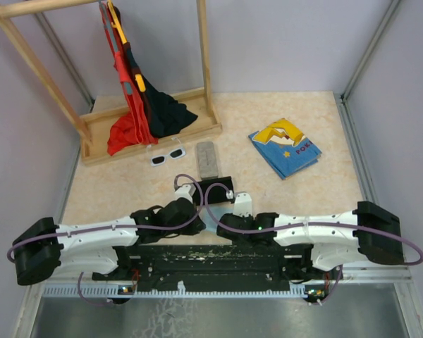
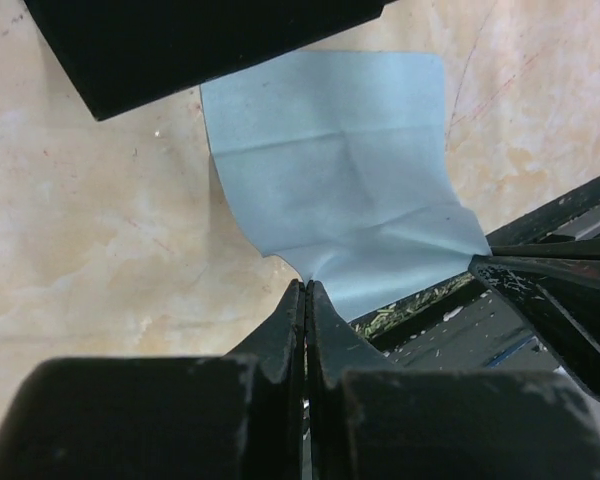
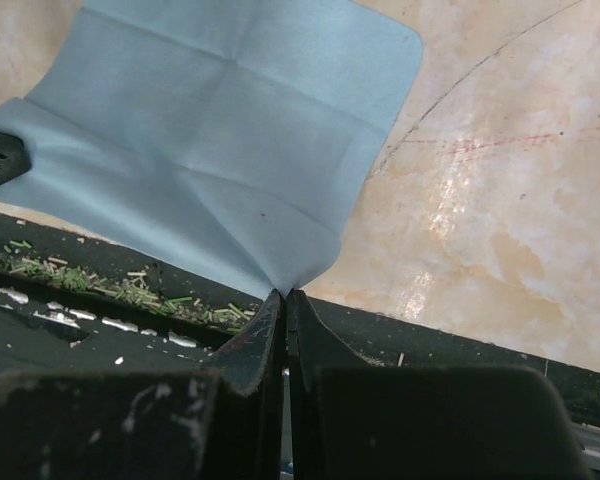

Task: Organize the sunglasses
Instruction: Fold the glasses cleaning cloth at the center of the board.

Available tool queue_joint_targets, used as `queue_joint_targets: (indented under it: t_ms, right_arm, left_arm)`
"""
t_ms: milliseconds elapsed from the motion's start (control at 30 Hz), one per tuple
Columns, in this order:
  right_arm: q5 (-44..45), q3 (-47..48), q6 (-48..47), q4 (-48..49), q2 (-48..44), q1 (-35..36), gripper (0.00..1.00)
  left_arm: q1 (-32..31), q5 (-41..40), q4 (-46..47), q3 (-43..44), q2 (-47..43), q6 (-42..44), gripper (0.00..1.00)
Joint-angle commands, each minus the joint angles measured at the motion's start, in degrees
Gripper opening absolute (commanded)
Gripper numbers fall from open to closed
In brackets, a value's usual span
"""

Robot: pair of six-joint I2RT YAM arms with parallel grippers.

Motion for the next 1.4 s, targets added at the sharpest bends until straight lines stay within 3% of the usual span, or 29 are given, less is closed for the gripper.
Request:
queue_joint_targets:
  t_ms: [0, 700, 1133, 1367]
  right_arm:
    - [2.91, 2.56, 0.32, -1.65, -0.52, -0.58, 0.0]
    - [0.39, 2.07, -9.59, 5.43, -0.5, -9.77, 0.0]
    - [-1.08, 1.2, -11.77, 8.88, 1.21, -12.43, 0.07]
    - [-0.19, 1.25, -12.72, 10.16, -1.61, -12.52, 0.0]
  left_arm:
    - [-0.2, -2.79, -1.31, 1.62, 0.06, -0.12, 0.01]
    - [2.55, -4.12, 1.94, 5.5, 7.9, 3.72, 0.01]
    - [5.13, -2.32, 4.25, 5.76, 10.8, 5.64, 0.01]
    - [5.49, -1.89, 5.18, 5.47, 9.01, 6.68, 0.01]
